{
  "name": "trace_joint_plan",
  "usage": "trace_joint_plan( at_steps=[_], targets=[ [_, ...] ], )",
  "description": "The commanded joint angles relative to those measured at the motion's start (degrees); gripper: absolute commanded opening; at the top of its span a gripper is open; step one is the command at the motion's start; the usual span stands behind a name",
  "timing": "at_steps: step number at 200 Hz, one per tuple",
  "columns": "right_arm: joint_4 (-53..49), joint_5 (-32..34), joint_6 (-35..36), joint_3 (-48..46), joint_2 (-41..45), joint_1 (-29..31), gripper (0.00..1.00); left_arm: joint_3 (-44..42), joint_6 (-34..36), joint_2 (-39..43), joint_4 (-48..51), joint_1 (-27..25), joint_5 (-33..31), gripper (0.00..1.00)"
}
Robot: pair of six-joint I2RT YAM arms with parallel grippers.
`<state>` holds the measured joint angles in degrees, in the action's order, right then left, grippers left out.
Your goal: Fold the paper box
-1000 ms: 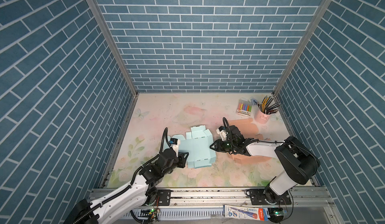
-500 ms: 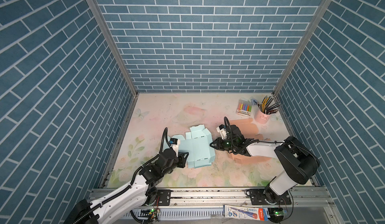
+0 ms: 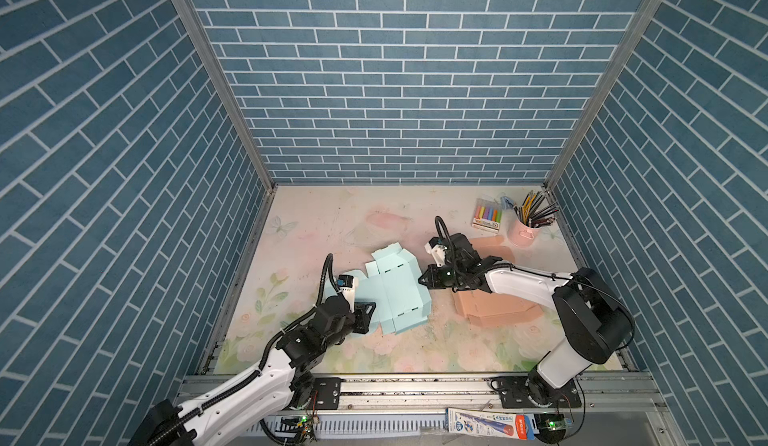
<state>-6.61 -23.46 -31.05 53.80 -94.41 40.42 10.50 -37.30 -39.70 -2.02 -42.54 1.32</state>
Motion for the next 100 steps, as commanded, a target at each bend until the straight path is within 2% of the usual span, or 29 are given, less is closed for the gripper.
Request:
trace_joint_plan(
  at_steps=[1,36,87,100],
  targets=[
    [-13.7,3.2,10.6,3.9,-1.5,-0.4,0.03,1.6,0.6,0.3,0.4,0.5,-0.6,0.26],
    [-16.5,3.9,14.0,7.4,-4.0,-1.3,0.06,1.8,0.7,-0.8,-0.5,0.8,-0.2,0.25],
    [-9.0,0.7,10.1,6.2,-5.8,-1.9,0.27,2.2,1.1,-1.4,-0.1,1.0,-0.2,0.25],
    [-7.4,-0.1,8.9,5.1,-5.3,-2.1,0.29,2.2,1.1,-1.4,0.0,1.1,-0.3,0.25]
  ],
)
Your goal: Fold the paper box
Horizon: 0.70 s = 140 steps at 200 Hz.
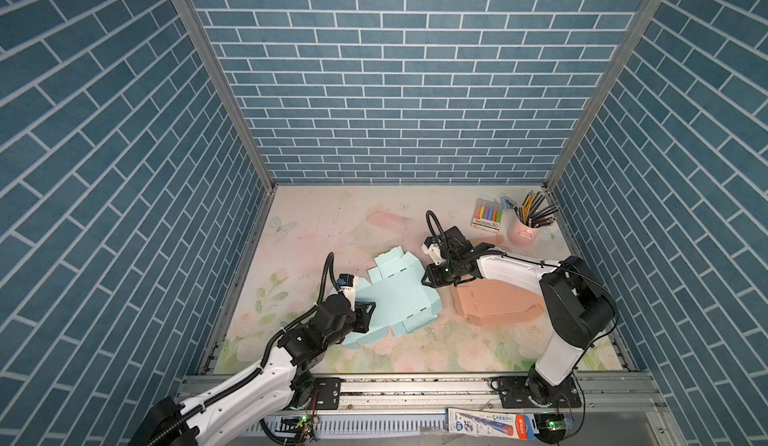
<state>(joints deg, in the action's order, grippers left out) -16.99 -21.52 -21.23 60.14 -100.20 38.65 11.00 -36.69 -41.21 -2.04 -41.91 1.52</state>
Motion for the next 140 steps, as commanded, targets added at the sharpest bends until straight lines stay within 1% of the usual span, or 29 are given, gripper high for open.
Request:
trace_joint_plan(
  at_steps=[1,25,53,78,106,112,131,140],
  targets=[
    [3.1,-2.1,-1.0,-1.4,0.5,-0.3,0.29,1.7,0.5,0.2,0.0,0.5,-0.4,0.26],
    [6.5,-3.8,-3.2,-4.1,2.0,-0.8,0.27,1.6,0.5,-0.1,-0.6,0.7,-0.2,0.25],
    [9.4,-5.4,-5.0,-6.0,2.0,-0.8,0.21,1.9,0.6,-1.0,-1.2,0.7,0.1,0.25],
    [9.9,-5.0,-5.2,-6.4,2.4,-0.8,0.15,2.1,0.9,-1.0,-1.0,1.0,0.2,0.24],
    [7.9,-4.3,-3.9,-5.4,4.2,-0.8,0.07,2.8,1.8,-1.2,-0.4,2.7,0.9,0.14],
    [7.1,-3.9,-3.4,-4.9,4.7,-0.7,0.06,2.9,2.1,-1.4,-0.4,3.4,1.4,0.11],
    [3.4,-2.0,-1.3,-3.2,6.3,-0.2,0.03,4.2,3.5,-2.6,-0.7,6.9,3.7,0.01],
    [1.8,-0.9,-0.2,-2.4,7.0,0.2,0.03,5.0,4.2,-3.4,-0.9,8.5,4.7,0.0]
  ],
)
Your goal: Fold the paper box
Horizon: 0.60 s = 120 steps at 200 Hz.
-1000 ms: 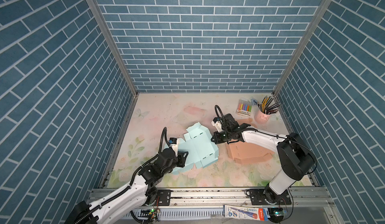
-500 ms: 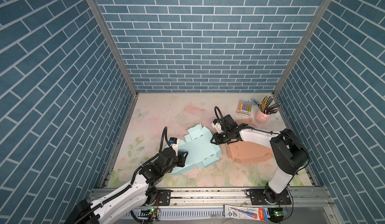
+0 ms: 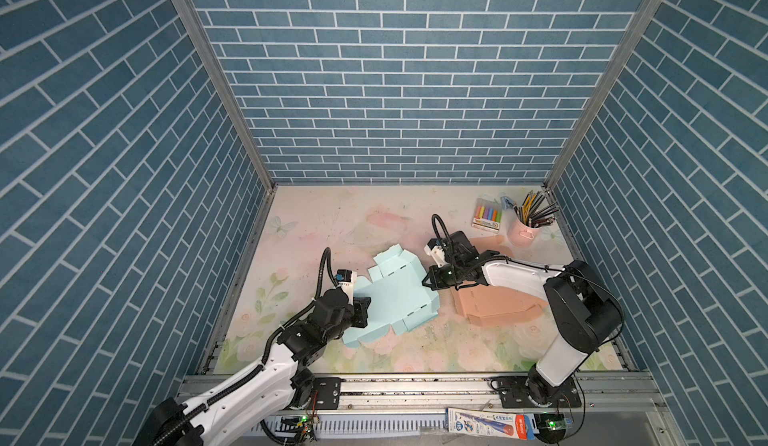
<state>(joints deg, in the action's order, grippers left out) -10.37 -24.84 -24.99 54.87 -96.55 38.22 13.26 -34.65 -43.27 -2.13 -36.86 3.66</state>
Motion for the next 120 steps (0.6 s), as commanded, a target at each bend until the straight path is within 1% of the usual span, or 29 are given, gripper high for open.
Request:
trace_joint_plan(
  at_steps=[1,38,67,80,101,120],
  targets=[
    [-4.9,2.5,3.6,2.9,3.5,0.7,0.02,2.8,2.2,-1.5,-0.9,3.6,2.6,0.0],
    [-9.8,5.6,6.3,4.5,6.0,2.9,0.0,6.1,4.3,-8.2,-4.4,9.4,6.7,0.0],
    [-11.2,7.1,7.9,5.0,7.7,4.5,0.0,7.7,4.5,-13.1,-8.4,12.6,8.5,0.0],
    [-11.9,7.8,8.9,5.4,8.3,5.3,0.0,8.7,4.9,-15.3,-9.1,14.8,8.5,0.0],
    [-12.5,8.4,10.0,5.8,9.2,5.7,0.0,9.5,5.3,-18.6,-11.7,18.5,10.9,0.0],
    [-12.6,8.6,11.1,6.0,9.7,5.7,0.0,10.7,6.1,-22.4,-13.3,19.5,11.3,0.0]
  ],
)
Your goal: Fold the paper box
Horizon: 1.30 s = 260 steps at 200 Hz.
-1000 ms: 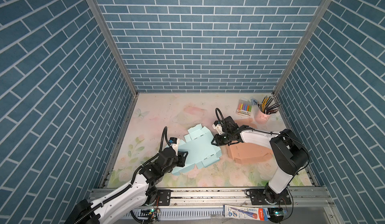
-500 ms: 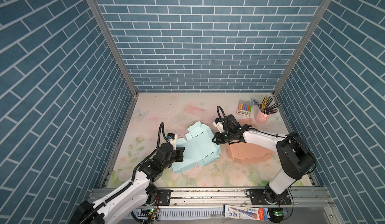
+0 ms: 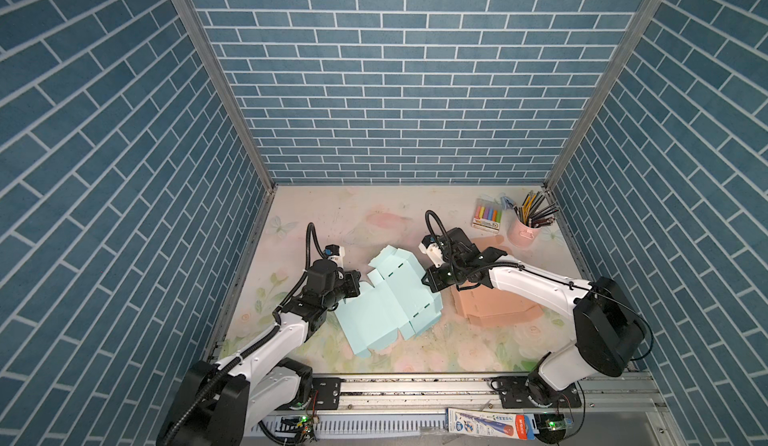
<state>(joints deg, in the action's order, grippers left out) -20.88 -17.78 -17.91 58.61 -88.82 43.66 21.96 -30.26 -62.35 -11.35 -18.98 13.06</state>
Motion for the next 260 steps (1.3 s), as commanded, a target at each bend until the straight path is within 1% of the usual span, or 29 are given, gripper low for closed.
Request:
trace_joint_plan(
  at_steps=[1,42,87,116,136,182,227,260],
  targets=[
    [-2.1,1.5,4.1,2.2,2.0,0.3,0.0,2.0,1.8,-3.6,-4.2,1.8,1.8,0.0],
    [-1.3,0.6,6.1,2.4,2.2,0.4,0.0,2.7,4.3,-9.6,-7.3,1.9,0.6,0.0],
    [-2.0,0.5,7.3,3.2,1.5,0.6,0.0,3.0,6.5,-15.0,-10.0,1.9,1.5,0.0],
    [-2.1,0.8,7.8,3.4,1.3,0.9,0.0,2.4,6.7,-16.9,-12.2,2.0,2.9,0.0],
    [-2.6,1.3,8.0,4.0,0.7,0.9,0.0,2.0,6.3,-16.9,-13.4,1.9,4.5,0.0],
    [-3.1,2.0,8.6,4.8,0.2,0.9,0.0,1.0,5.8,-14.9,-13.0,0.8,5.9,0.0],
    [-3.4,2.4,8.8,5.2,0.0,1.1,0.0,-0.4,5.8,-12.1,-11.3,-1.3,5.1,0.0],
    [-4.4,4.1,9.2,6.1,0.0,1.8,0.0,-1.9,5.7,-9.8,-10.0,-2.4,4.7,0.0]
  ],
)
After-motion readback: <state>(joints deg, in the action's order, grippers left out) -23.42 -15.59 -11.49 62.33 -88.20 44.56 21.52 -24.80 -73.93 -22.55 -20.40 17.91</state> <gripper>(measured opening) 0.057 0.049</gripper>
